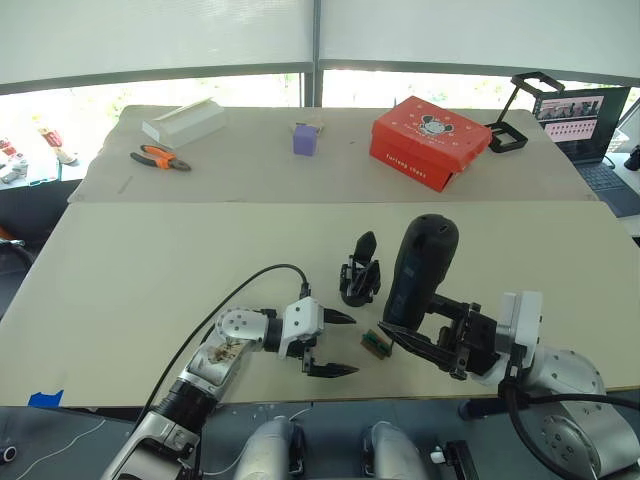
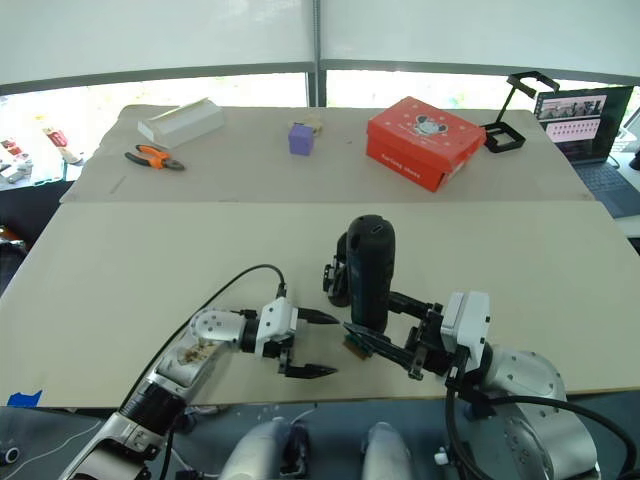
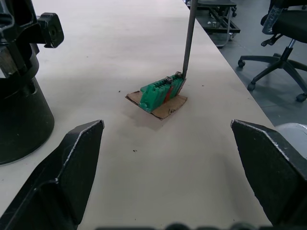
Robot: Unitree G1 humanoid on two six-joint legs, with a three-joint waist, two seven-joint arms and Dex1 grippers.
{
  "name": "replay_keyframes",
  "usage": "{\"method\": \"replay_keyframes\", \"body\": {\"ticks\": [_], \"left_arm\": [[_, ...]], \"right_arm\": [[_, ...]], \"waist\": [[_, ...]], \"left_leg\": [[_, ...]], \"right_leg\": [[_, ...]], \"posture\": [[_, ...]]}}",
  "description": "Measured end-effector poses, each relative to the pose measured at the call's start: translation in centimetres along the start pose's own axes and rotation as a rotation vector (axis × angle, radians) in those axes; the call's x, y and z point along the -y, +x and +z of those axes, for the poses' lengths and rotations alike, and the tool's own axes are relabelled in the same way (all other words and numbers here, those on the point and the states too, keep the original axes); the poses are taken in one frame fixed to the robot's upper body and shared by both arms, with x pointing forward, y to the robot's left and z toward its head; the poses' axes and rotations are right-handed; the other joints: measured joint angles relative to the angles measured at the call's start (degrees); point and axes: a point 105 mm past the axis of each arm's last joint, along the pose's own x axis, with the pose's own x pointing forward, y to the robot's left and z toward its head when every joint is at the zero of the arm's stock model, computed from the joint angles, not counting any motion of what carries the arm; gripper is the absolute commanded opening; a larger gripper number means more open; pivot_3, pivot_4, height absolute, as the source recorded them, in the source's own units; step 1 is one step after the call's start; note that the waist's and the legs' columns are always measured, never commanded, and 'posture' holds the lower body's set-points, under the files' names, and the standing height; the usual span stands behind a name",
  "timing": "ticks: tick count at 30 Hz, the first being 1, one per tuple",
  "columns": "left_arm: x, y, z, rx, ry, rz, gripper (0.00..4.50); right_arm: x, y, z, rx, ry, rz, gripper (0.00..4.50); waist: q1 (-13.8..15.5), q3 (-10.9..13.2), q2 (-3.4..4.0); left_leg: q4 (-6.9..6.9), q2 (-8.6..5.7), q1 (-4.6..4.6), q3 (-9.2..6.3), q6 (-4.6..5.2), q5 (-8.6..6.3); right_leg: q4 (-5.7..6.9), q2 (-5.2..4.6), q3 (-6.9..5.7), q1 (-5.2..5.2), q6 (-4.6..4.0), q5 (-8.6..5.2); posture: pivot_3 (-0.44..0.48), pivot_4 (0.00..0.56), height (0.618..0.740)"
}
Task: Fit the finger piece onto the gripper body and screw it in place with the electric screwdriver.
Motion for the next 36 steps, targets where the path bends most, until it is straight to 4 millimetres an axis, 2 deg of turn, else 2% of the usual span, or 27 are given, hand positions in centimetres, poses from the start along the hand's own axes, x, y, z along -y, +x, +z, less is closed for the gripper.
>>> {"method": "replay_keyframes", "body": {"ticks": [22, 36], "left_arm": [[0.00, 0.02, -0.03, 0.003, 0.003, 0.001, 4.50], [0.00, 0.06, -0.02, 0.005, 0.001, 0.002, 4.50]], "right_arm": [[0.08, 0.22, 0.25, 0.006, -0.013, 0.012, 1.91], [-0.23, 0.27, -0.36, -0.013, 0.020, 0.029, 1.91]], "waist": [[0.1, 0.0, 0.00], [0.1, 0.0, 0.00]], "left_leg": [[0.00, 0.00, 0.01, 0.00, 0.01, 0.00], [0.00, 0.00, 0.01, 0.00, 0.01, -0.01]], "right_leg": [[0.00, 0.00, 0.00, 0.01, 0.00, 0.00], [0.00, 0.00, 0.00, 0.01, 0.00, 0.00]], "posture": [[0.000, 0.150, 0.740], [0.000, 0.150, 0.740]]}}
